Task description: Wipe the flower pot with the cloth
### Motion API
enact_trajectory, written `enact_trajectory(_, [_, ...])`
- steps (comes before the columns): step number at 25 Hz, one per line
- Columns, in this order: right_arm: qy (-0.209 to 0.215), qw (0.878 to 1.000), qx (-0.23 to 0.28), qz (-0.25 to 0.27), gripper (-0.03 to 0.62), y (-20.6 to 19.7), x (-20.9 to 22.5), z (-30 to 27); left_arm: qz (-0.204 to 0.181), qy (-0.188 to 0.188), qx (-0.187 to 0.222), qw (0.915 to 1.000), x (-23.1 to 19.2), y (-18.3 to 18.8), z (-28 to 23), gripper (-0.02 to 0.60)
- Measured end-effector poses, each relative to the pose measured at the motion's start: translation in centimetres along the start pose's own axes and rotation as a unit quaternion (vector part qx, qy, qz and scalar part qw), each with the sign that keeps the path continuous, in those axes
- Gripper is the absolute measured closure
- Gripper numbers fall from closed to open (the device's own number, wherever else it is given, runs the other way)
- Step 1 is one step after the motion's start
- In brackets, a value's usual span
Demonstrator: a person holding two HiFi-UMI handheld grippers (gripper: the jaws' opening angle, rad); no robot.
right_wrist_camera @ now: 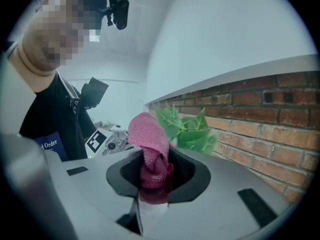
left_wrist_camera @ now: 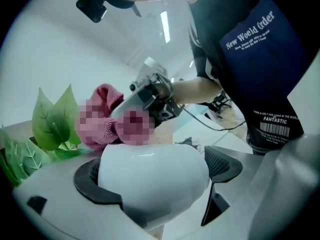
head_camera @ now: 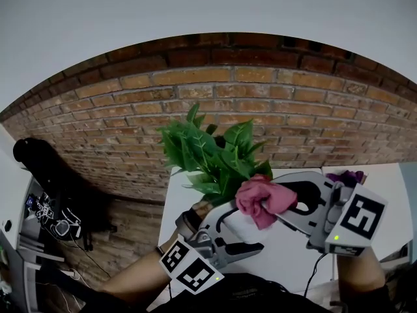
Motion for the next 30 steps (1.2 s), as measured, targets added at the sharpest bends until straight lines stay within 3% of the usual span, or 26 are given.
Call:
enact_trajectory(4, [0.003,0.997,0.051,-0.059,0.508,0.5,1.5,1.0,0.012,0.021,0.052,0.9984,-1.1,2.2,1.2,0.046])
enact_trajectory(9, [0.041,0.981,0.109,-0.155,0.508,0.5,2.7,1.9,0.017,0.017,0.113,0.9933,-1.5,5.2,2.9,0.046])
enact_trajectory(12, [0.067,0.966,0.148,-0.200,0.508,0.5,3.0,2.2,0.076,0.009,0.175,0.9816,-2.5,7.2,4.4,0.046])
enact_trajectory(14, [0.079,0.957,0.168,-0.224,0.508,0.4,2.9,2.2,0.132,0.006,0.221,0.9662,-3.7,8.3,5.6,0.046])
enact_trajectory(15, [0.082,0.954,0.172,-0.231,0.508,0.3,2.9,2.1,0.164,0.005,0.248,0.9549,-4.5,8.8,6.3,0.046])
enact_trajectory(17, [0.085,0.952,0.173,-0.240,0.508,0.0,2.5,1.6,0.228,0.001,0.305,0.9245,-6.1,9.7,7.7,0.046])
enact_trajectory(22, [0.084,0.954,0.162,-0.238,0.508,-0.7,1.2,0.5,0.377,-0.010,0.419,0.8256,-9.9,9.4,9.9,0.049])
enact_trajectory(26, [0.084,0.964,0.130,-0.217,0.508,-1.4,-0.5,-0.8,0.457,-0.010,0.481,0.7477,-12.0,8.0,11.0,0.049])
enact_trajectory(28, [0.082,0.971,0.109,-0.197,0.508,-1.6,-1.5,-1.6,0.480,-0.005,0.498,0.7220,-12.8,7.5,11.1,0.049])
enact_trajectory(30, [0.077,0.977,0.091,-0.177,0.508,-1.9,-2.3,-2.2,0.495,0.000,0.505,0.7072,-13.1,7.1,10.9,0.049])
Point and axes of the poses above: the fingertips, and each gripper's own axes: z backward along the fingers, x to its right, y out of its top, the point moved 1 cm from there along z, backward along the fingers, and after that the axes turned 5 degrees about z, right-handed, at the moved point
